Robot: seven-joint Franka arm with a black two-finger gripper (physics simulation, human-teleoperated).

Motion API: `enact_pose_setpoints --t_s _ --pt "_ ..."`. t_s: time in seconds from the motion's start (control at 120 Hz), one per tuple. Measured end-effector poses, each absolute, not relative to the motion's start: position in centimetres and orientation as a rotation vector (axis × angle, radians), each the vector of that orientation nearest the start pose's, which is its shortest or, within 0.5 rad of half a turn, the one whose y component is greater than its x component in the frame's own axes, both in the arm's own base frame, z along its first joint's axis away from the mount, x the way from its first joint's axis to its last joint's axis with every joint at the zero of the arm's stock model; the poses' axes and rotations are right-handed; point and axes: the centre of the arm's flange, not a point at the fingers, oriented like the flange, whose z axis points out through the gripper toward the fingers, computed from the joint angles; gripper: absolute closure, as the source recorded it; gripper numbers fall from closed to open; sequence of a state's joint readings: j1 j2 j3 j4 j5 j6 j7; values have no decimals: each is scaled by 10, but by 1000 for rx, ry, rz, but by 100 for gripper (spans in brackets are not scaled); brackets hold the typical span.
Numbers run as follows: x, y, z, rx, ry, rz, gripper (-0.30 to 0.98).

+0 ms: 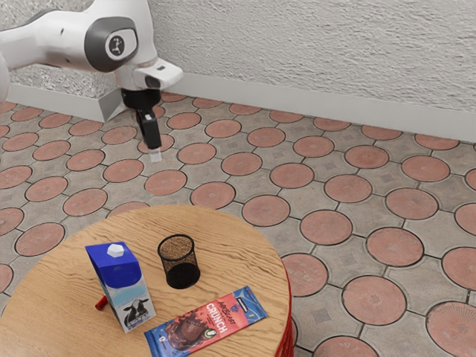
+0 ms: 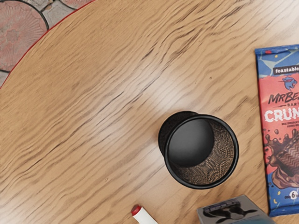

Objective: Put the marker into the pen holder.

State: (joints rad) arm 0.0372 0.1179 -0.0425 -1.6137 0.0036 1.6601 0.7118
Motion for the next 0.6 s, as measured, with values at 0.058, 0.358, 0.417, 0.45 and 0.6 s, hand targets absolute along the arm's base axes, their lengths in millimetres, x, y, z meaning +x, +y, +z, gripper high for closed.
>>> enact_pose_setpoints --t_s 0.058,0.358,0.417,0.45,0.6 --pt "592 -2 545 -2962 1114 97 0" --pt "586 6 504 -2988 1013 119 0" --pt "588 12 501 -2998 958 94 0" --pt "587 12 495 -3003 934 87 0" --pt "593 21 443 -3047 755 78 0"
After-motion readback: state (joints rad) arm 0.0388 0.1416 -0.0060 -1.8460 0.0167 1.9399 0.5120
